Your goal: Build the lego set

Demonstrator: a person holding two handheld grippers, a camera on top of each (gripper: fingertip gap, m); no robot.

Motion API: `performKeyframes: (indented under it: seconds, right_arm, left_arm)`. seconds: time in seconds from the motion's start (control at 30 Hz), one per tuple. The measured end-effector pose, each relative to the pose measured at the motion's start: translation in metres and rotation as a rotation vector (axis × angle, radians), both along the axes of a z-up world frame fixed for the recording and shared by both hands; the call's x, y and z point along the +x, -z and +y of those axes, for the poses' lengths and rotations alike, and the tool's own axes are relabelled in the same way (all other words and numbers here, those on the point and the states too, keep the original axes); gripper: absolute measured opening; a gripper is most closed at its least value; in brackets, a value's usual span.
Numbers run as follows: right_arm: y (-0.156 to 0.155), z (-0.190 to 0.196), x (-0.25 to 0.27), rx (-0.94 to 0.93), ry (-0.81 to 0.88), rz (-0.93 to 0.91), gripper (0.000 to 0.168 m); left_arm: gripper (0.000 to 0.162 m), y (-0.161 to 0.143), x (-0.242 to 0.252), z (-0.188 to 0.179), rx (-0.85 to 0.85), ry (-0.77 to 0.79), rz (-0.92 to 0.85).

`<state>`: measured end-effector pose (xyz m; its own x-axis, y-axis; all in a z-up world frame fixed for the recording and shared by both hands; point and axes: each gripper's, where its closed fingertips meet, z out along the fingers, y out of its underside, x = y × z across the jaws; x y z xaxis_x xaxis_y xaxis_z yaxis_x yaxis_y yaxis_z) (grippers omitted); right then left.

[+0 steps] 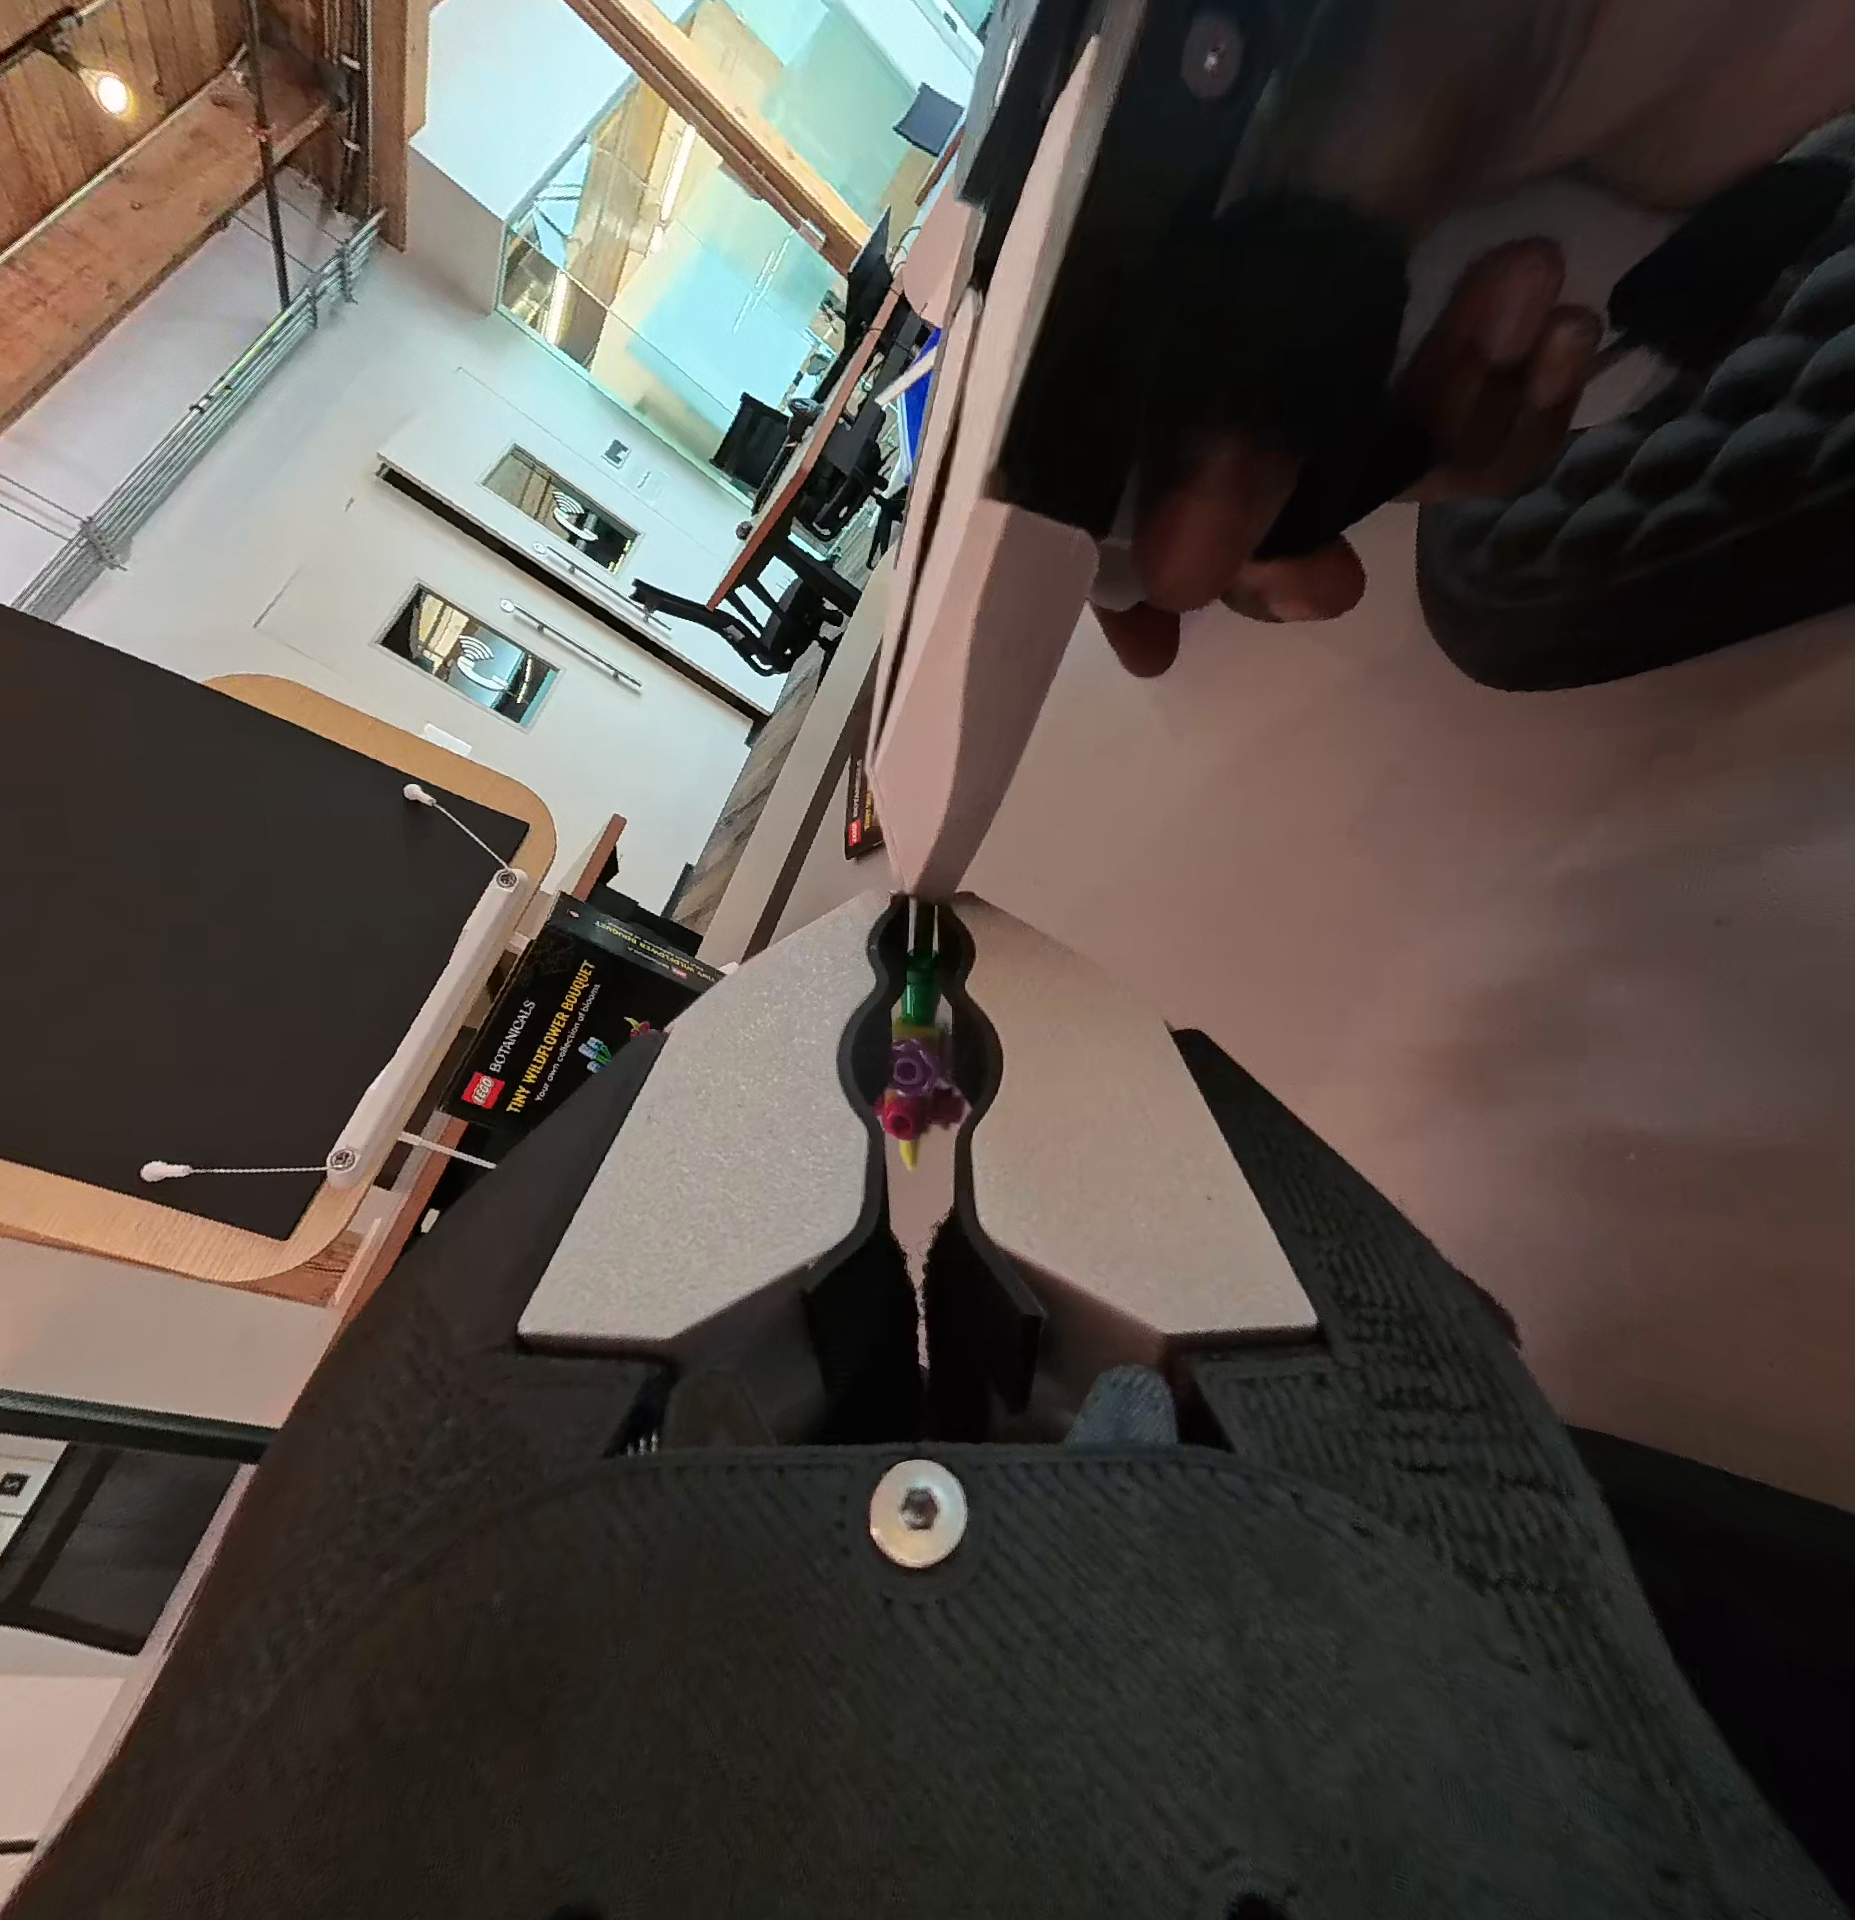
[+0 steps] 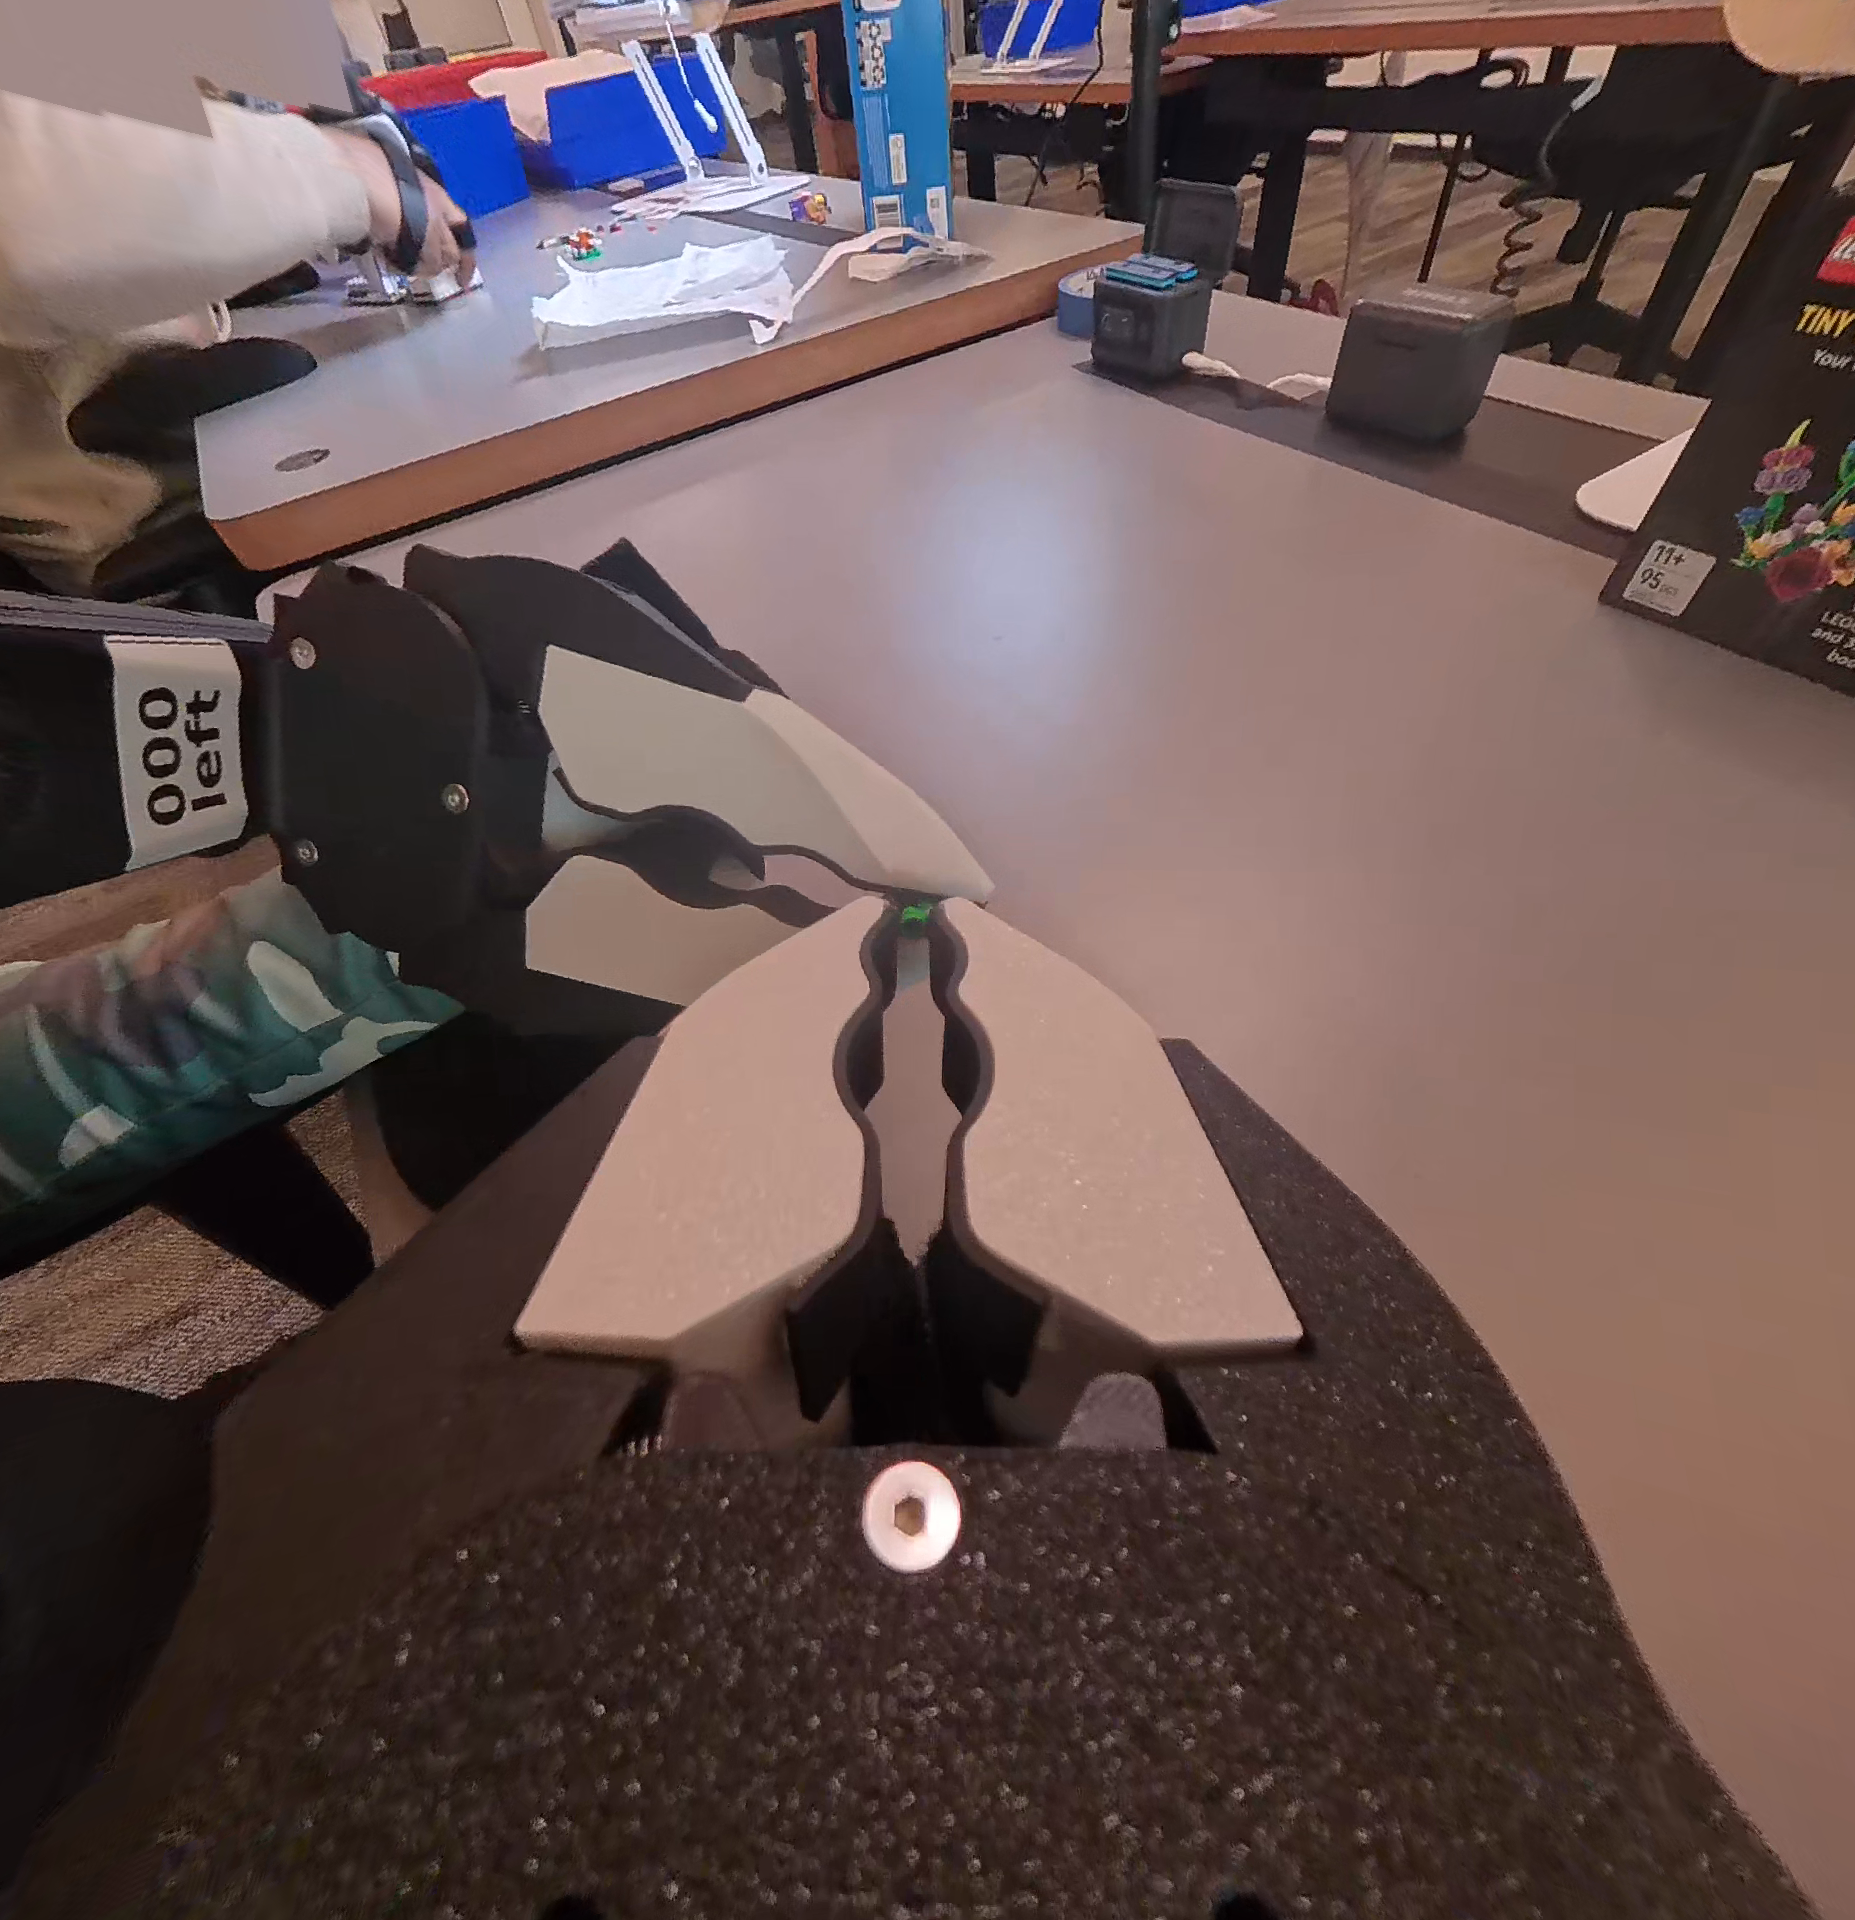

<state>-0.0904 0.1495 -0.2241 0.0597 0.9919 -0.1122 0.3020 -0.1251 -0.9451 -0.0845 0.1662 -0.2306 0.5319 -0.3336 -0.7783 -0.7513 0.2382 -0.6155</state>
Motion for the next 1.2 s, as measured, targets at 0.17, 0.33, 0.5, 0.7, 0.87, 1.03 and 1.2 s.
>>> performKeyframes:
  seconds: [0.17,0.33,0.5,0.7,0.87,1.03,1.2]
  right_arm:
    - [-0.006,0.006,0.008,-0.010,0.018,0.041,0.005]
    - [-0.005,0.003,0.011,-0.002,0.014,0.029,0.005]
    - [-0.004,0.002,0.012,0.020,0.013,0.027,0.005]
    - [0.005,0.002,0.009,0.099,0.018,-0.057,0.007]
    - [0.002,0.001,0.009,0.244,0.016,-0.061,0.005]
    - [-0.006,0.005,0.016,0.780,0.066,-0.185,0.004]
    - [-0.036,0.004,0.036,0.671,0.096,-0.063,0.004]
  left_arm:
    - [0.022,-0.006,-0.004,0.002,0.013,-0.012,-0.061]
    - [0.019,0.002,0.001,0.003,0.001,-0.007,0.006]
    - [0.007,0.003,0.004,0.001,-0.006,0.002,0.024]
    - [0.007,0.004,0.006,0.000,-0.012,0.010,0.032]
    - [0.007,0.002,0.007,-0.001,-0.034,0.036,-0.014]
    - [0.007,0.015,-0.001,0.002,-0.116,0.000,0.008]
    - [0.006,-0.006,-0.008,-0.003,-0.045,0.020,-0.105]
